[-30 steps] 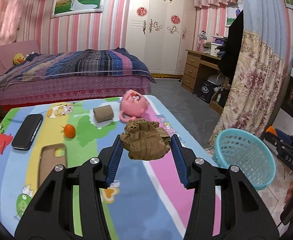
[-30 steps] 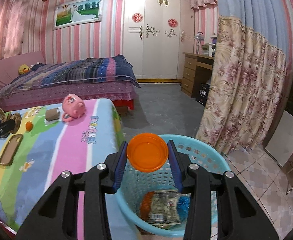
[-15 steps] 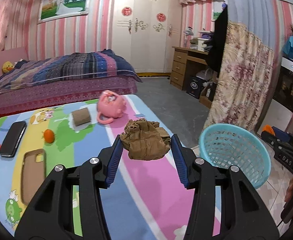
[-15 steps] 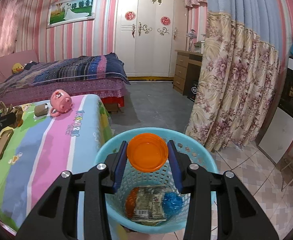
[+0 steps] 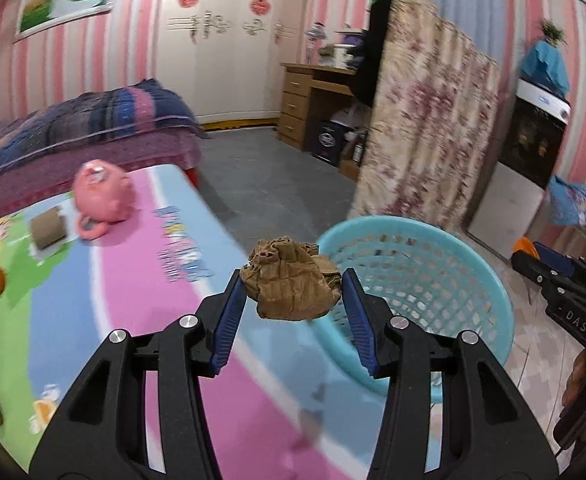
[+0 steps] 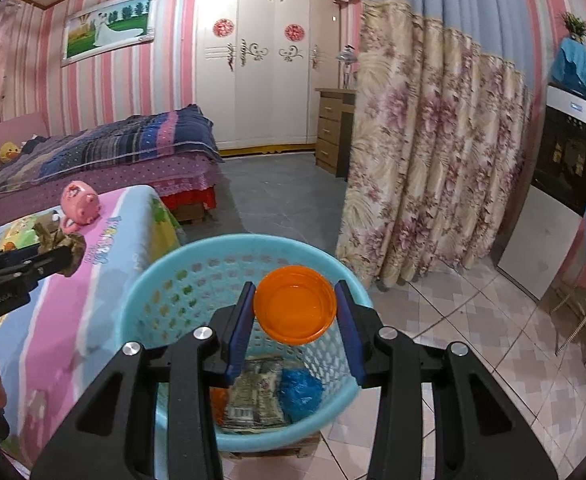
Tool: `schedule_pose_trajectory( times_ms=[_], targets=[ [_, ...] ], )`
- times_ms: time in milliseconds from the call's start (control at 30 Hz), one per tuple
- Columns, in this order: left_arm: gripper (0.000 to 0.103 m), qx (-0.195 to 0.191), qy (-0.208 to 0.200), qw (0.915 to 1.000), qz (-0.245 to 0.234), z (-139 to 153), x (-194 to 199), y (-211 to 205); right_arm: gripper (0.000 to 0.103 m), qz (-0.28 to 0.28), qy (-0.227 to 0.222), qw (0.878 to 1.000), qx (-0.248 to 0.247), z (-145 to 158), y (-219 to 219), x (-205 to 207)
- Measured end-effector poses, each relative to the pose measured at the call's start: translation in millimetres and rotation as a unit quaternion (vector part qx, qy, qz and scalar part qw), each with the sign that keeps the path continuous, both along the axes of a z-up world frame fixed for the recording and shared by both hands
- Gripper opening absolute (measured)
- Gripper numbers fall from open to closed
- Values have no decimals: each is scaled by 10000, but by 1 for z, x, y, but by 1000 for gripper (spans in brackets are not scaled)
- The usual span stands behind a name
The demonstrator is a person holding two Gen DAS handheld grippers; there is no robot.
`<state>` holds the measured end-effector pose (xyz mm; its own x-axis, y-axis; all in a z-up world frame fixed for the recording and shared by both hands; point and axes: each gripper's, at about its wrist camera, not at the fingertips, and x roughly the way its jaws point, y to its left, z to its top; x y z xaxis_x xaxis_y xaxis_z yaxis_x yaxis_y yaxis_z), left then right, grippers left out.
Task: Collect trash
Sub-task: 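Carry the brown paper and orange cap over the blue basket and release both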
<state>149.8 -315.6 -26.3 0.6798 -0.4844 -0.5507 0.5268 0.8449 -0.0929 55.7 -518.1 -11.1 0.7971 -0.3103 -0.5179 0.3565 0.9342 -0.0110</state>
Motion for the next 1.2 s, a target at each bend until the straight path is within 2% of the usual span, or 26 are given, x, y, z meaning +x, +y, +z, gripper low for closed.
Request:
schedule_pose_trajectory(
  times_ms=[300, 400, 433, 467, 567, 733, 1200],
  targets=[
    [49, 199, -38, 9984, -521, -14, -3, -58, 40, -254, 42, 9995, 163, -12, -31, -11],
    [53, 227, 15, 9983, -537, -16, 1, -64, 40, -249, 56, 9996, 140, -13, -31, -11],
    [59, 226, 21, 9983, -533, -16, 2, -63, 40, -246, 64, 9996, 126, -13, -31, -12],
    [67, 232, 2, 9985, -503, -16, 3, -60, 40, -245, 72, 9996, 112, -14, -32, -12],
    [80, 286, -130, 9991, -276, -12, 6, -50, 40, -247, 98, 9996, 104, -15, -33, -11],
    [94, 271, -265, 9991, 163, -3, 15, -24, 40, -230, 130, 9996, 134, -18, -29, -7],
    [97, 217, -273, 9964, 778, 2, 12, 37, 41, -177, 300, 9989, 330, -40, -10, 39]
  ],
)
